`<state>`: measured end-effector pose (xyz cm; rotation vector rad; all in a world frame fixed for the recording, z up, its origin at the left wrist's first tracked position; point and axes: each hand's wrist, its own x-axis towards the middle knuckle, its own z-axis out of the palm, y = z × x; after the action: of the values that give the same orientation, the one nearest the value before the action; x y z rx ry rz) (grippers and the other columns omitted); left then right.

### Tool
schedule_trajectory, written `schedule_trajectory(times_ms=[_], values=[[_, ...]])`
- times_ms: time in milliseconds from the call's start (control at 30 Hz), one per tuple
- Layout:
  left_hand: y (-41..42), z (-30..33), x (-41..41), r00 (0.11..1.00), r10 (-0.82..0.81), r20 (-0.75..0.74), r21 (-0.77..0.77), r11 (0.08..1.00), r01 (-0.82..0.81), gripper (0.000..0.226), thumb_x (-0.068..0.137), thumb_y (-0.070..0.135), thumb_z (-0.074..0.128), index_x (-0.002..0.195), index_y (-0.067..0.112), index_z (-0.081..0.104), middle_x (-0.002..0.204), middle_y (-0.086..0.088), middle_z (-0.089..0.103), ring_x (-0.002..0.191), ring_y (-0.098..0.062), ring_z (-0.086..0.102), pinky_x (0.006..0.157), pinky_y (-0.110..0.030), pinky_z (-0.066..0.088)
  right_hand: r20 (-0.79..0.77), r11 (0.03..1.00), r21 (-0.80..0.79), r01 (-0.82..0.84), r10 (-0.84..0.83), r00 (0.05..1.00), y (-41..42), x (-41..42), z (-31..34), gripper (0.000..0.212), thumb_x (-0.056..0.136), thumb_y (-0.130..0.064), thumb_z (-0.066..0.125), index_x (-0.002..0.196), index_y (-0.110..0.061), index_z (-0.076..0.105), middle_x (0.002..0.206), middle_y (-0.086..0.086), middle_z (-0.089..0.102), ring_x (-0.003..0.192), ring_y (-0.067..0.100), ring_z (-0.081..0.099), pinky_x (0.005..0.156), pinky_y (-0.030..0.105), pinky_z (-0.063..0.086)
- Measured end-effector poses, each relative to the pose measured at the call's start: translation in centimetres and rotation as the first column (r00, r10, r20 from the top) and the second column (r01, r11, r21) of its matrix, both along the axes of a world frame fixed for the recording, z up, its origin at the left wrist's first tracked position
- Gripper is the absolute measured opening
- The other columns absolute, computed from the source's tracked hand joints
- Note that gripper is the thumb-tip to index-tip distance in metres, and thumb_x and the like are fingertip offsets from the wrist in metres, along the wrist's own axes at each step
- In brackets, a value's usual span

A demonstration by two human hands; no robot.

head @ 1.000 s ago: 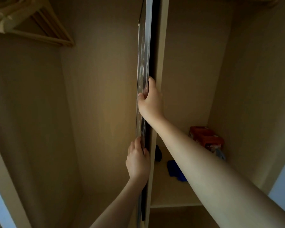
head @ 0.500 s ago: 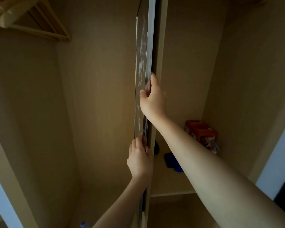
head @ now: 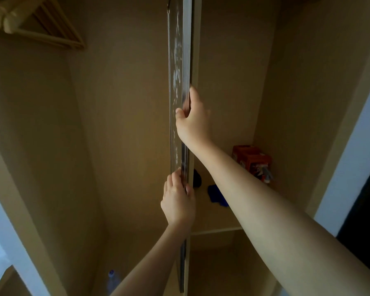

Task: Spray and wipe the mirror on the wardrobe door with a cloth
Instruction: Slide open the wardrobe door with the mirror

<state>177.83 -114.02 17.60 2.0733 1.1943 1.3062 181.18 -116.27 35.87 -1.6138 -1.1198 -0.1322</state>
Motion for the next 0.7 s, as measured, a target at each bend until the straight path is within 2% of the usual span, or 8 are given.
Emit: schedule_trajectory(times_ms=[133, 267, 367, 467, 600, 700], values=[[-1.7, 0.0, -0.4, 1.0, 0.02, 0.004, -0.001, 1.0, -0.02, 0.045, 0.092, 0.012, 0.057, 0.136, 0.017, 0.047, 0.125, 0.006, 0.055, 0.114, -0.013, 0.054, 0.076, -0.026, 0.044, 0.01, 1.0, -0.003, -0.016, 0.016, 1.0, -1.7, -0.3, 0.0, 0.057, 0.1, -0.013, 0.049, 0.152, -0.019, 0.026, 0.14, 0.002, 0.052, 0.125, 0.02, 0.046, 0.097, 0.019, 0.025], [-3.5, 0.0, -0.6, 0.999, 0.044, 0.019, 0.01, 0.999, -0.044, 0.044, 0.091, 0.012, 0.059, 0.133, 0.017, 0.048, 0.123, 0.007, 0.056, 0.113, -0.011, 0.055, 0.076, -0.026, 0.046, 0.005, 0.998, -0.009, -0.058, 0.058, 0.998, -3.6, -0.4, 0.2, 0.057, 0.1, -0.012, 0.048, 0.152, -0.019, 0.026, 0.137, 0.003, 0.053, 0.112, 0.012, 0.045, 0.092, 0.016, 0.025], [-4.9, 0.1, -0.7, 0.997, 0.07, 0.02, 0.012, 0.997, -0.07, 0.041, 0.091, 0.012, 0.059, 0.131, 0.017, 0.05, 0.12, 0.006, 0.058, 0.111, -0.013, 0.056, 0.074, -0.025, 0.044, 0.015, 0.997, -0.017, -0.072, 0.073, 0.997, -4.9, -0.4, 0.2, 0.057, 0.1, -0.012, 0.048, 0.152, -0.019, 0.025, 0.139, 0.003, 0.052, 0.116, 0.016, 0.046, 0.093, 0.016, 0.023], [-6.3, 0.1, -1.1, 0.995, 0.097, 0.022, 0.01, 0.995, -0.098, 0.042, 0.091, 0.012, 0.058, 0.132, 0.016, 0.05, 0.12, 0.005, 0.058, 0.11, -0.013, 0.056, 0.074, -0.025, 0.043, 0.013, 0.995, -0.02, -0.101, 0.101, 0.995, -6.0, -0.7, 0.1, 0.058, 0.099, -0.012, 0.049, 0.152, -0.02, 0.026, 0.132, 0.004, 0.057, 0.102, 0.009, 0.043, 0.088, 0.016, 0.027], [-7.8, 0.1, -1.6, 0.993, 0.113, 0.027, 0.01, 0.993, -0.114, 0.043, 0.091, 0.013, 0.058, 0.133, 0.015, 0.049, 0.123, 0.004, 0.058, 0.113, -0.015, 0.056, 0.076, -0.025, 0.043, 0.016, 0.995, -0.02, -0.101, 0.101, 0.995, -7.3, -1.1, 0.0, 0.058, 0.099, -0.013, 0.049, 0.152, -0.02, 0.025, 0.132, 0.005, 0.057, 0.117, 0.021, 0.048, 0.089, 0.02, 0.028], [-8.6, 0.1, -2.0, 0.993, 0.118, 0.019, -0.004, 0.993, -0.118, 0.044, 0.092, 0.014, 0.057, 0.136, 0.016, 0.047, 0.125, 0.004, 0.057, 0.116, -0.014, 0.054, 0.077, -0.024, 0.04, 0.026, 0.995, -0.015, -0.097, 0.098, 0.995, -7.9, -1.5, 0.1, 0.059, 0.099, -0.013, 0.05, 0.152, -0.02, 0.026, 0.134, 0.006, 0.056, 0.119, 0.023, 0.049, 0.089, 0.019, 0.028]])
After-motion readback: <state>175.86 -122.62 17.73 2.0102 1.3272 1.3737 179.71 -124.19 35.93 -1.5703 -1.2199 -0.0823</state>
